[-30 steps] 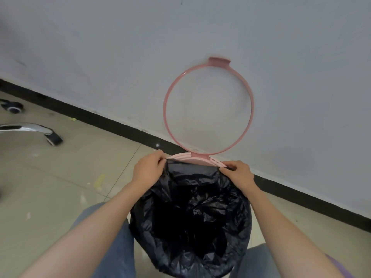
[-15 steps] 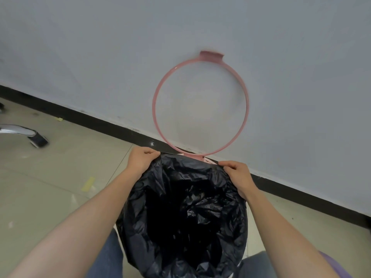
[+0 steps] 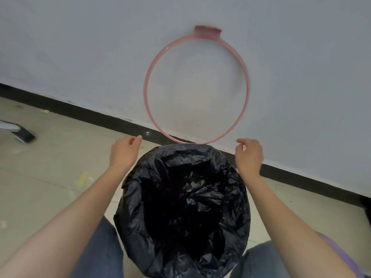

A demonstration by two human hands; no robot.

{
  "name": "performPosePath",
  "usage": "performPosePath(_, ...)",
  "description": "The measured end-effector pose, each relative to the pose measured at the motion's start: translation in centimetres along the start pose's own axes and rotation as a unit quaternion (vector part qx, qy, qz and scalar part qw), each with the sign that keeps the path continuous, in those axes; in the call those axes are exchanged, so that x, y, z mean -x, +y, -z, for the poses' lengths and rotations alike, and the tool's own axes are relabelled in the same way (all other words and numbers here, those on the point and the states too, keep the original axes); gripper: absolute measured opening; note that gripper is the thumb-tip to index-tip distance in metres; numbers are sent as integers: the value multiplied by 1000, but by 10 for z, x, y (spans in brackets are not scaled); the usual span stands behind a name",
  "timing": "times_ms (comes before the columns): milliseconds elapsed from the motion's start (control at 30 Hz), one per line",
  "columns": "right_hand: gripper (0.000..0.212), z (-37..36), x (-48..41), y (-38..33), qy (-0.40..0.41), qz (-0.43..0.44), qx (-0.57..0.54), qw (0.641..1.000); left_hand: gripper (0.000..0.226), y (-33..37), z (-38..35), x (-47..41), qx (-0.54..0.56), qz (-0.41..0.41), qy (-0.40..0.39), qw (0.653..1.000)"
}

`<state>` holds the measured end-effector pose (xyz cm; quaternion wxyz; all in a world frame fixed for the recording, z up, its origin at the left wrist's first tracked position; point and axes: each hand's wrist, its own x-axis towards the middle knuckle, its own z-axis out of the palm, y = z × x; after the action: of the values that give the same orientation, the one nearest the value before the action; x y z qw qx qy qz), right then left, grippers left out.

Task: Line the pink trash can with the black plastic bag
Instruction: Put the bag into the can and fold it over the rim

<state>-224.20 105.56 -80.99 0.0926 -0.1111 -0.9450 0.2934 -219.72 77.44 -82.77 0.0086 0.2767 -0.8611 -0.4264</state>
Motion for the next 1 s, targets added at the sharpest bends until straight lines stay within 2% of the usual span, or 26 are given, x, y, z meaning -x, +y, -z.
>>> performPosePath(33,29,12,11,-5,44,137,38,989,36,1,8,12,-62,-51,17,997)
performPosePath(67,30,21,23,-8,41,282,77,955,40,3,14,27,-117,-100,13,988)
performPosePath(100,29,28,36,-11,1,426,128,896,46,4,17,44,-172,-135,-7,976)
performPosePath(133,29,27,49,-10,-61,540,191,817,54,3,16,60,-218,-154,-33,963)
performPosePath(167,31,21,63,-10,-148,605,268,735,63,1,12,72,-247,-159,-62,954)
performPosePath(200,42,14,75,-12,-262,602,359,664,69,-2,7,81,-261,-150,-90,949)
performPosePath(233,55,4,81,-10,-371,548,454,597,74,-5,3,85,-262,-135,-111,949)
performPosePath(267,64,-7,84,-5,-437,489,529,539,76,-6,1,87,-254,-121,-118,952)
performPosePath(333,72,-23,80,1,-450,426,631,468,75,-8,0,86,-259,-123,-105,952)
performPosePath(433,74,-29,70,11,-428,414,704,387,73,-10,0,86,-274,-130,-104,947)
performPosePath(467,73,-28,70,12,-431,418,703,381,71,-11,1,85,-268,-124,-110,949)
performPosePath(500,71,-26,70,11,-439,417,690,397,70,-11,3,85,-264,-119,-113,950)
performPosePath(533,67,-22,71,8,-446,415,660,440,69,-11,4,86,-261,-114,-115,952)
performPosePath(633,47,-13,82,-12,-437,410,481,640,69,-11,4,88,-242,-104,-118,957)
performPosePath(667,44,-11,91,-18,-432,410,427,681,70,-11,4,88,-234,-100,-121,960)
performPosePath(700,42,-9,101,-24,-439,411,387,699,70,-12,4,88,-226,-97,-121,962)
performPosePath(767,46,-4,123,-32,-510,386,340,690,71,-12,5,87,-221,-96,-120,963)
performPosePath(867,56,10,140,-29,-682,239,272,635,71,-12,4,88,-206,-93,-123,966)
performPosePath(967,62,22,146,-22,-750,141,282,582,71,-12,5,88,-180,-87,-122,972)
performPosePath(1000,63,23,148,-22,-750,123,297,578,71,-13,5,88,-174,-88,-120,973)
